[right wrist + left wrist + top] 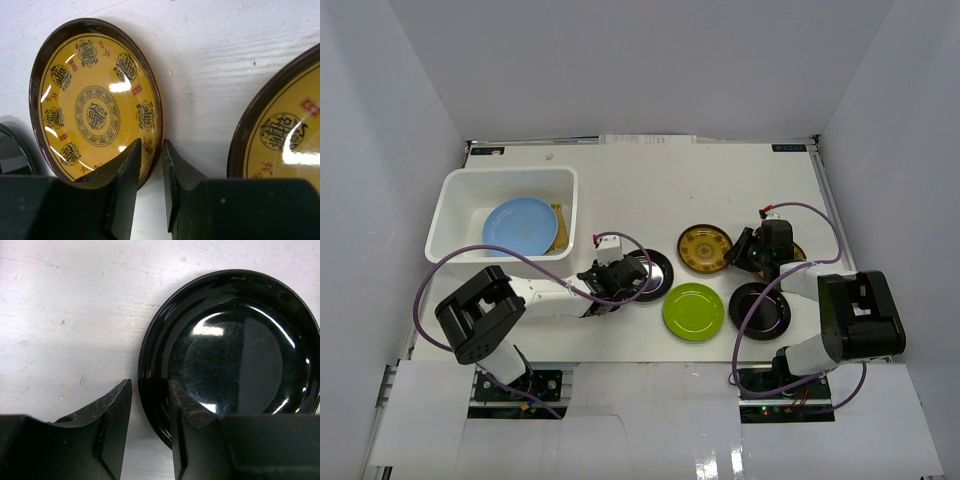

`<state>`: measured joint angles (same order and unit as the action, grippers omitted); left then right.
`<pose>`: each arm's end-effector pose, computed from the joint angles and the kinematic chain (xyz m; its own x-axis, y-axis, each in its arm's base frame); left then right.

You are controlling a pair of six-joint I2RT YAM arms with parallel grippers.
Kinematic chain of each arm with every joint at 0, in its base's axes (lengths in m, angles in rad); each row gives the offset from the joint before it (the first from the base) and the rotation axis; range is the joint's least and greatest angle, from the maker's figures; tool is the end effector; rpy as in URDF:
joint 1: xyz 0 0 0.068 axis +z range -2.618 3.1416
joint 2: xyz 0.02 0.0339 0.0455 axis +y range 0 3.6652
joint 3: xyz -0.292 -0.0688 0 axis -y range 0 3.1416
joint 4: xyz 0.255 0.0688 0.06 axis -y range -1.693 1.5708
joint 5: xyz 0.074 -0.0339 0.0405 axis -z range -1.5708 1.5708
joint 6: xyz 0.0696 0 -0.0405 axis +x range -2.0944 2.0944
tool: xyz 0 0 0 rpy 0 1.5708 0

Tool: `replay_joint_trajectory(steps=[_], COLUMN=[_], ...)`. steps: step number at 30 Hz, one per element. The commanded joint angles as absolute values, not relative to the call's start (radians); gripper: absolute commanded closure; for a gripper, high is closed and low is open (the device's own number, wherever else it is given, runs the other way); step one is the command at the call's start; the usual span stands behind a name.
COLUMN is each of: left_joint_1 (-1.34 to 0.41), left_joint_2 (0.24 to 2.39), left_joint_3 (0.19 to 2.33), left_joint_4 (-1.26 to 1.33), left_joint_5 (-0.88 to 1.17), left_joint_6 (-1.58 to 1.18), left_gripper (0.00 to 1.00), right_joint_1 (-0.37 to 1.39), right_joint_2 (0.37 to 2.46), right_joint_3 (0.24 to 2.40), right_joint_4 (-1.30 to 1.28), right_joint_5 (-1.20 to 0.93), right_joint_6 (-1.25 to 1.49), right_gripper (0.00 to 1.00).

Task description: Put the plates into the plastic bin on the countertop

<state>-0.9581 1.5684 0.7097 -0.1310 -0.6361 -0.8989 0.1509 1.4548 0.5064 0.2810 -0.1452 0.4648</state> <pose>0.2079 -0.2239 0.1430 -0.6675 -0.1452 -0.7303 -0.0833 0.9892 -0.1205 0.2910 0.0544 0.1429 -0.6640 0.3477 -0.6620 0.0409 0.9009 0.4321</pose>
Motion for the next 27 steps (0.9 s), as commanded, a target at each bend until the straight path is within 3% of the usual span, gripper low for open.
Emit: replay_joint_trajectory(steps=[1, 8, 9, 15, 27], left_joint_1=[-0.959, -0.96, -0.96, -0.959, -0.957], left_joint_2=[1.577, 1.589, 1.585, 1.511, 1.276], left_joint_3=[0.703, 0.709, 0.707, 0.715, 0.775], left_joint_4=[-0.08, -0.061, -0.06, -0.071, 0.034], left_joint_5=[-0.667, -0.718, -0.736, -0.787, -0.815], left_joint_6=[-0.908, -0.897, -0.896, -0.853, -0.667], left_gripper=[0.55, 0.73, 0.79, 1.0, 1.0], right_joint_1=[0.147, 0.149, 0.147, 0.147, 0.129], right_joint_2=[1.479, 1.477, 1.454, 1.365, 1.235], right_joint_3=[0.488, 0.476, 0.469, 0.448, 0.46], right_joint_4=[0.344, 0.382, 0.39, 0.436, 0.462], right_joint_5=[-0.164, -0.173, -0.17, -0.179, -0.23], right_joint_6=[0.5, 0.532, 0.537, 0.575, 0.632], right_gripper=[0.72, 0.87, 0.9, 0.92, 0.92])
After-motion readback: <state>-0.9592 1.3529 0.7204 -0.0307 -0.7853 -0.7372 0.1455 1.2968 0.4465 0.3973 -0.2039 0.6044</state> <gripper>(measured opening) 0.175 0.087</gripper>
